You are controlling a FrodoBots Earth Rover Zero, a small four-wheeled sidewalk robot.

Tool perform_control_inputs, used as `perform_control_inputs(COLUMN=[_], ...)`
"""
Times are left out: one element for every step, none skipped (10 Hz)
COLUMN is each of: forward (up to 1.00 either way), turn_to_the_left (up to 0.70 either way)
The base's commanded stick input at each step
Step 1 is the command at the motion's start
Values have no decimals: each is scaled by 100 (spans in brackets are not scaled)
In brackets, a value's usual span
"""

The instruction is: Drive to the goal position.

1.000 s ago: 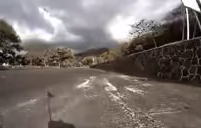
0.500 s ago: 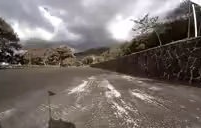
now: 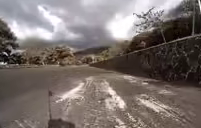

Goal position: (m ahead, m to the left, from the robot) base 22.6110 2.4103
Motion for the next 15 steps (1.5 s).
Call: perform_control_inputs(forward=[100,100,100,100,100,100,100,100,100,100,100,100,100,100,100], turn_to_the_left=[0,0,0,0,0,0,0,1,1,29,34,40,25,9,0])
